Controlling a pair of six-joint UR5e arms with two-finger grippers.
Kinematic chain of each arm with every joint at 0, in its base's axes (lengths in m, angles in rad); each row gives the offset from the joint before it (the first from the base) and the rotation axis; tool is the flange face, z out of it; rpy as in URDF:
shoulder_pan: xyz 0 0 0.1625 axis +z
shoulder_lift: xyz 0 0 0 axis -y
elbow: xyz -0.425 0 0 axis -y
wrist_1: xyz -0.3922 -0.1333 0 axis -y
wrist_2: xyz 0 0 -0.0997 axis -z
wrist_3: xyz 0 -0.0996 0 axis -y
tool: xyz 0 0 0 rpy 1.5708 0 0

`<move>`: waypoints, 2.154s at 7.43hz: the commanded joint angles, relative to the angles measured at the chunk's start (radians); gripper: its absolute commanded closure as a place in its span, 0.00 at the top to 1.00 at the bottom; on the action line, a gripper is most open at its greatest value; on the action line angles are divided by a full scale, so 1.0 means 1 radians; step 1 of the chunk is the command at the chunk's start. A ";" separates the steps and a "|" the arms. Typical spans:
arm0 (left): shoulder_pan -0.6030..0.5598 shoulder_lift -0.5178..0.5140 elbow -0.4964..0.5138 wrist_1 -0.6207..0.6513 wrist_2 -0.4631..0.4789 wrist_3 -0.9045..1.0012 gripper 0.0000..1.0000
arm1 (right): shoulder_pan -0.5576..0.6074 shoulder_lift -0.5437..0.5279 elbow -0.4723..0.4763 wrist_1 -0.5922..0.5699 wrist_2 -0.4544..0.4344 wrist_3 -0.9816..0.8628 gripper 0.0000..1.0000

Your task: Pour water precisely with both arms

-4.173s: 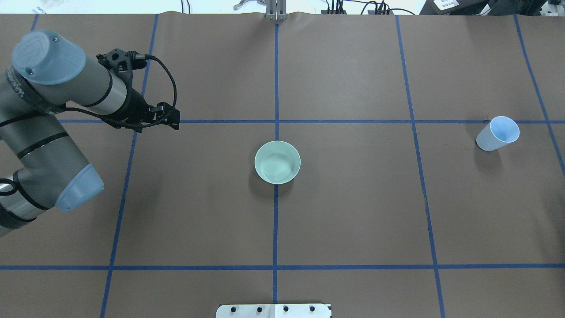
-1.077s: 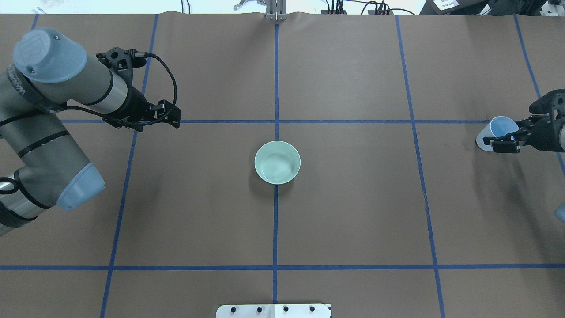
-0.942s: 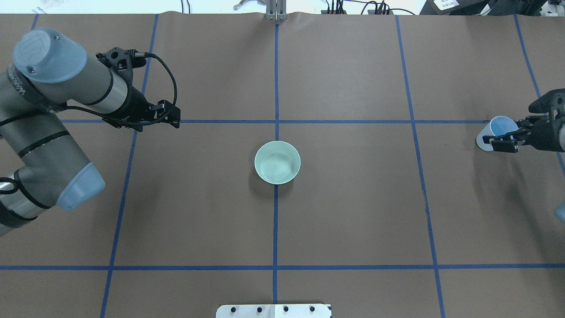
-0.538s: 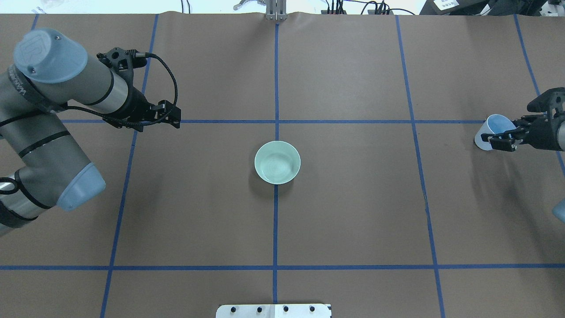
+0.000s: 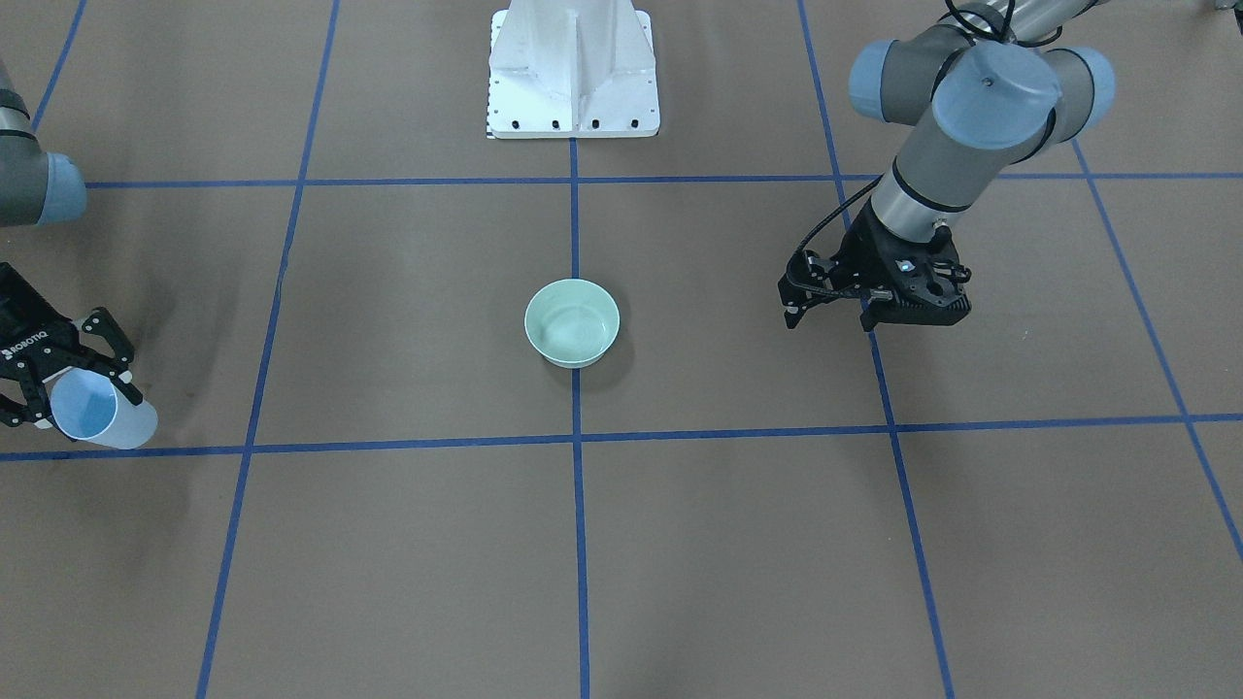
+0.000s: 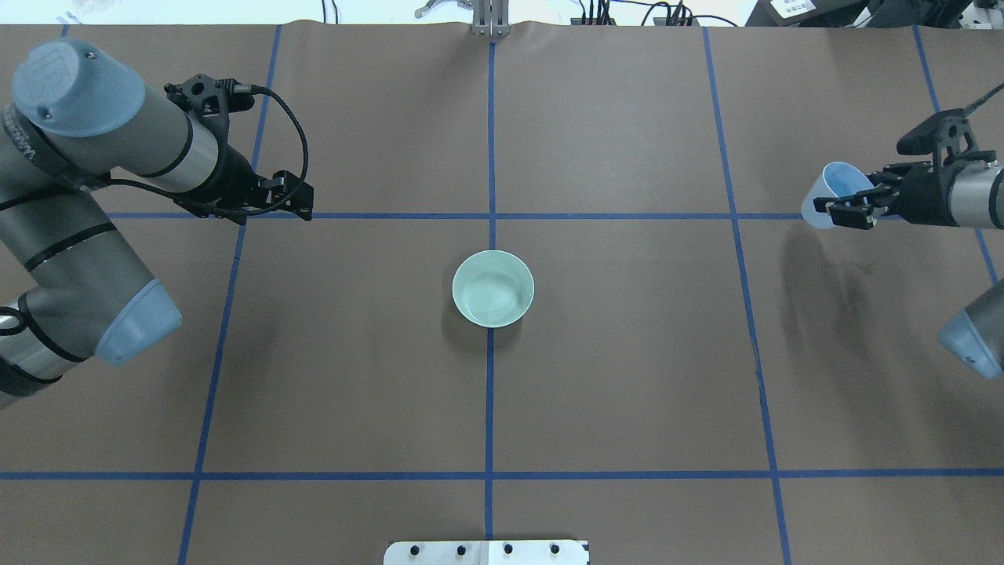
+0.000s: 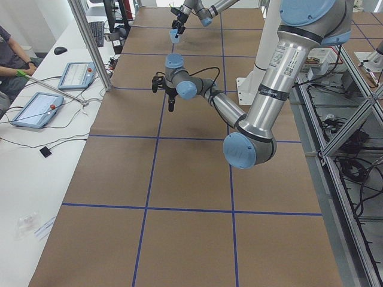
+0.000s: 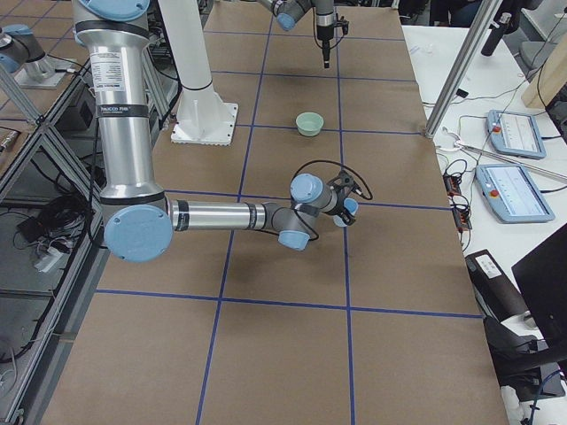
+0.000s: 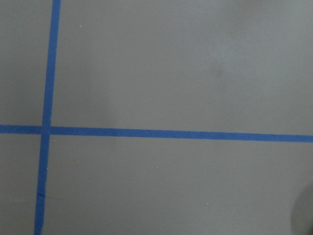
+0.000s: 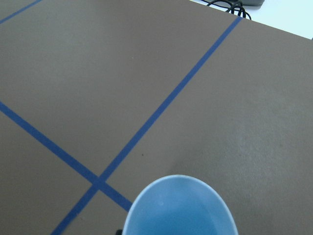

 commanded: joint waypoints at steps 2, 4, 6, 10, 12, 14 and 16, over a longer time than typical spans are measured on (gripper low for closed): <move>-0.029 0.001 0.084 -0.010 -0.001 0.147 1.00 | -0.126 0.102 0.324 -0.525 -0.159 0.001 0.29; -0.080 0.007 0.130 -0.010 -0.007 0.300 1.00 | -0.292 0.215 0.455 -0.865 -0.334 0.002 0.30; -0.117 0.045 0.147 -0.012 -0.008 0.397 1.00 | -0.433 0.391 0.465 -1.176 -0.477 0.034 0.30; -0.172 0.102 0.153 -0.007 -0.010 0.488 1.00 | -0.584 0.588 0.402 -1.515 -0.675 0.045 0.30; -0.171 0.102 0.156 -0.007 -0.010 0.485 1.00 | -0.629 0.677 0.302 -1.550 -0.753 0.002 0.28; -0.171 0.102 0.156 -0.009 -0.010 0.483 1.00 | -0.644 0.712 0.241 -1.553 -0.778 -0.039 0.27; -0.171 0.102 0.158 -0.009 -0.010 0.482 1.00 | -0.670 0.740 0.208 -1.606 -0.813 -0.128 0.23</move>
